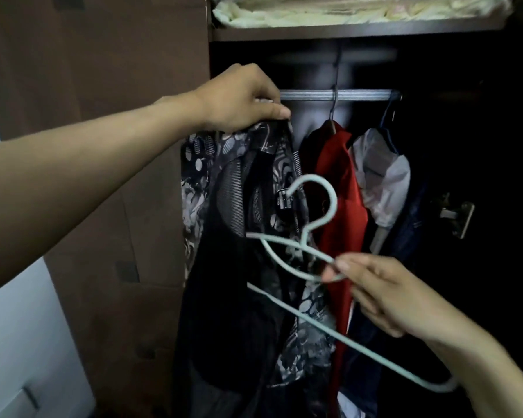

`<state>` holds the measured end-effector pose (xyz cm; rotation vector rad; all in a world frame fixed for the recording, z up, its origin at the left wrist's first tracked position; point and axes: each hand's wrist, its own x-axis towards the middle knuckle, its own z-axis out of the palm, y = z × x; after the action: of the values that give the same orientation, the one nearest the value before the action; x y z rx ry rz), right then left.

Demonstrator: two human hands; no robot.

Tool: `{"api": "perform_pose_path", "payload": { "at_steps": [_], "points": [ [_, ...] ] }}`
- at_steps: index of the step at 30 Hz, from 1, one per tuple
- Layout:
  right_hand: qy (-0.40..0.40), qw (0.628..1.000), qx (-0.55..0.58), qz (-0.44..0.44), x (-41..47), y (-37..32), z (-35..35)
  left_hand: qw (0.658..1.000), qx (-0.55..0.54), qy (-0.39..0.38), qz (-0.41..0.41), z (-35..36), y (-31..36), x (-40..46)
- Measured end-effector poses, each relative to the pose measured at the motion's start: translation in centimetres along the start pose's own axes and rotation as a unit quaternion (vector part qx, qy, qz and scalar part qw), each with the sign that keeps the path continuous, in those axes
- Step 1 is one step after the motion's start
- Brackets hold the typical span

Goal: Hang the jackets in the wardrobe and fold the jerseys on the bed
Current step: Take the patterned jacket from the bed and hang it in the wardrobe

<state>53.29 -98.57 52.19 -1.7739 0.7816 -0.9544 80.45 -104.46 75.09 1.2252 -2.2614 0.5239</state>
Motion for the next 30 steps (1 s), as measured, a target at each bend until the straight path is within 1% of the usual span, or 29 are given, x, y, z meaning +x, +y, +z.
{"api": "perform_pose_path", "payload": {
  "at_steps": [1, 3, 4, 6, 7, 8, 10, 13, 14, 15, 17, 18, 21, 23, 25, 26, 27, 28, 29, 30],
  "points": [
    [0.016, 1.0, 0.018, 0.0, 1.1, -1.3, 0.3, 1.0, -0.018, 0.008, 0.004, -0.1, 1.0, -0.1],
    [0.077, 0.995, 0.068, -0.003, 2.7, -2.4, 1.2, 0.997, -0.073, 0.017, -0.005, -0.3, 2.5, -0.2],
    [0.098, 0.989, 0.108, -0.025, 3.2, -2.3, 1.1, 0.995, -0.101, 0.01, -0.017, -0.6, 3.1, -0.3],
    [0.113, 0.978, 0.164, -0.064, 3.6, -2.8, 0.4, 0.989, -0.138, -0.047, -0.039, -1.4, 3.8, -1.0],
    [0.118, 0.972, 0.191, -0.069, 4.0, -3.5, -0.1, 0.987, -0.135, -0.081, -0.034, -1.8, 4.0, -1.4],
    [0.114, 0.969, 0.203, -0.079, 4.3, -4.3, -0.4, 0.986, -0.127, -0.105, -0.019, -2.1, 4.3, -1.9],
    [0.101, 0.969, 0.206, -0.093, 5.0, -4.6, -0.8, 0.989, -0.091, -0.117, 0.02, -2.6, 4.7, -2.6],
    [0.09, 0.97, 0.205, -0.095, 5.6, -4.6, -0.7, 0.993, 0.056, -0.086, 0.059, -2.9, 4.4, -3.5],
    [0.083, 0.971, 0.205, -0.094, 5.8, -4.5, -0.8, 0.992, 0.08, -0.072, 0.068, -2.8, 4.0, -3.7],
    [0.076, 0.971, 0.208, -0.095, 5.9, -4.5, -0.8, 0.994, 0.063, -0.064, 0.066, -2.7, 3.7, -3.9],
    [0.067, 0.969, 0.217, -0.098, 6.2, -4.5, -0.9, 0.998, -0.007, -0.057, 0.033, -2.2, 3.1, -4.1],
    [0.061, 0.968, 0.223, -0.097, 6.4, -4.5, -0.9, 0.998, 0.005, -0.055, 0.026, -1.8, 2.7, -4.1],
    [0.046, 0.968, 0.228, -0.098, 6.7, -4.4, -0.9, 0.986, 0.144, -0.057, 0.053, -0.7, 1.7, -4.2],
    [0.035, 0.97, 0.224, -0.093, 7.1, -4.2, -1.2, 0.982, 0.159, -0.068, 0.073, -0.3, 0.9, -4.4],
    [0.048, 0.978, 0.183, -0.092, 8.0, -3.9, -1.5, 0.984, 0.142, -0.077, 0.075, 0.2, 0.1, -4.7],
    [0.075, 0.983, 0.133, -0.104, 8.4, -3.9, -1.6, 0.985, 0.139, -0.08, 0.068, 0.6, -0.2, -4.8],
    [0.124, 0.983, 0.056, -0.127, 8.7, -3.8, -1.7, 0.986, 0.139, -0.077, 0.056, 1.0, -0.5, -5.0],
    [0.191, 0.969, -0.04, -0.15, 8.7, -3.6, -1.6, 0.986, 0.142, -0.071, 0.042, 1.4, -1.0, -5.1],
    [0.265, 0.941, -0.134, -0.165, 8.2, -3.3, -1.4, 0.986, 0.147, -0.066, 0.028, 1.8, -1.5, -5.2],
    [0.325, 0.909, -0.193, -0.178, 7.3, -2.6, -0.7, 0.987, 0.149, -0.065, 0.012, 2.0, -2.0, -5.3]
  ]
}}
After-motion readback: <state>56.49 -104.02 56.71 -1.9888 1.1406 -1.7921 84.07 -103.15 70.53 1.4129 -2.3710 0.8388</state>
